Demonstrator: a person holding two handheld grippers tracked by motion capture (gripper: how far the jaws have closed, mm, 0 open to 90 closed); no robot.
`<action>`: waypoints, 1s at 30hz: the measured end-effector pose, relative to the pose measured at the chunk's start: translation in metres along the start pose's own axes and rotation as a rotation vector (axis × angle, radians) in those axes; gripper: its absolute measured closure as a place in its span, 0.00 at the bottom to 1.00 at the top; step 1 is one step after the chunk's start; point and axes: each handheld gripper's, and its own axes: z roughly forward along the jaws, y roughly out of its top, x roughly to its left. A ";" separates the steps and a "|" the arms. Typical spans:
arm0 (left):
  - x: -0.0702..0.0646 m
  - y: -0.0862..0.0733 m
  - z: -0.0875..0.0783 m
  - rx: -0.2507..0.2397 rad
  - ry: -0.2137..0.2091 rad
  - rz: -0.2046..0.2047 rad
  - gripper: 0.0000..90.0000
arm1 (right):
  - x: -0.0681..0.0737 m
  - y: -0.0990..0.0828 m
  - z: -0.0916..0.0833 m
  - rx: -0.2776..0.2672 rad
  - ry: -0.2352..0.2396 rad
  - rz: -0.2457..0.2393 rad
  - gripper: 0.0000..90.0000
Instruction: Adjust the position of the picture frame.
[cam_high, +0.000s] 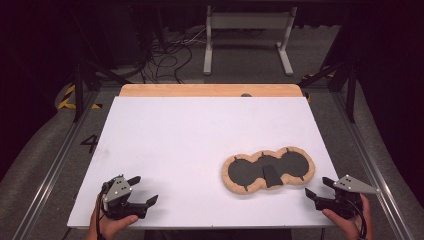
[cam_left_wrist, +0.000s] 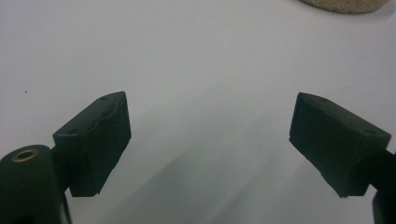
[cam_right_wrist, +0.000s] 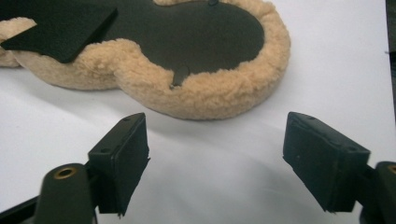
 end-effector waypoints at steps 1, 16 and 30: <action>-0.001 0.000 0.001 0.003 0.000 0.002 0.15 | 0.000 -0.001 -0.001 -0.002 0.002 0.005 0.27; -0.004 0.002 0.008 0.028 -0.003 0.000 0.18 | -0.015 0.018 0.004 -0.061 0.007 0.079 0.32; -0.022 0.026 0.039 0.057 -0.104 0.041 0.27 | -0.016 0.038 0.033 -0.012 0.034 0.113 0.31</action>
